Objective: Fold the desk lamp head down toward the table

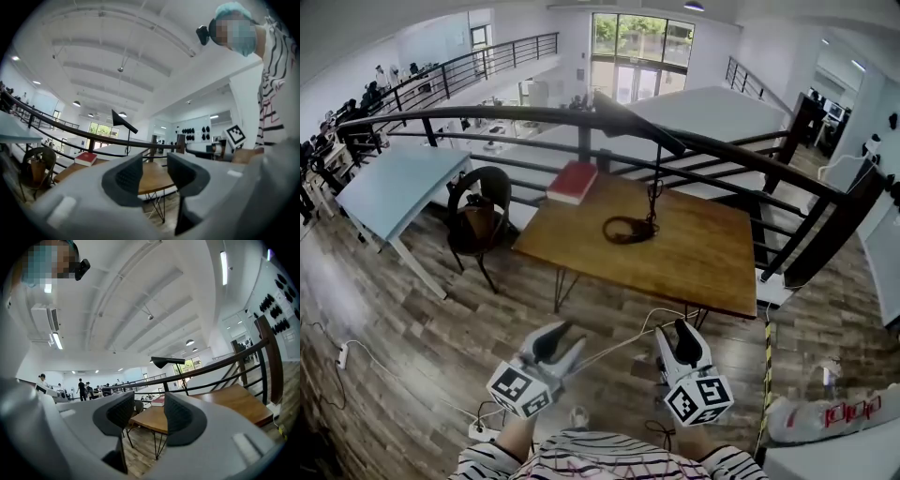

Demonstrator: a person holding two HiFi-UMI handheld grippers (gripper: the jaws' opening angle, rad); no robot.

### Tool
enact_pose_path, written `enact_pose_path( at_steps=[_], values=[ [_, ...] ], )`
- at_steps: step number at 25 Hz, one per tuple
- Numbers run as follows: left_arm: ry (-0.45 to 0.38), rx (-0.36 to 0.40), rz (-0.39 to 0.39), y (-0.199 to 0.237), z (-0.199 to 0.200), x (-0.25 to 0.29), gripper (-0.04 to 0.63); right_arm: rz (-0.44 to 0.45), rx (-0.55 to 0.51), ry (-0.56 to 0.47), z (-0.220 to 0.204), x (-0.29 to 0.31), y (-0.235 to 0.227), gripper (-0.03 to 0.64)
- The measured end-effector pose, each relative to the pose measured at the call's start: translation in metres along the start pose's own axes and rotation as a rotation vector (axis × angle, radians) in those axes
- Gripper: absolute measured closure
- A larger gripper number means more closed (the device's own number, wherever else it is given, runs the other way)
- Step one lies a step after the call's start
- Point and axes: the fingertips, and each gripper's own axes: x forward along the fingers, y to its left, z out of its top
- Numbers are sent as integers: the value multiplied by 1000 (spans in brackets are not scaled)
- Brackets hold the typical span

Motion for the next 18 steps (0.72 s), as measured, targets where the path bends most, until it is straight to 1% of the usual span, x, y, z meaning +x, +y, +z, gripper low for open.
enact_pose_path(
  at_steps=[6, 9, 13, 18],
  values=[
    [13, 15, -50, 69, 14, 25, 414, -74, -11, -13, 4, 64, 0, 402],
    [22, 22, -76, 96, 18, 34, 405, -108, -17, -11, 2, 89, -1, 400],
    [30, 37, -93, 128, 19, 46, 384, -145, -27, 4, -2, 117, -7, 400],
    [46, 54, -98, 152, 16, 66, 370, -175, -42, 17, 1, 144, -30, 400]
  ],
)
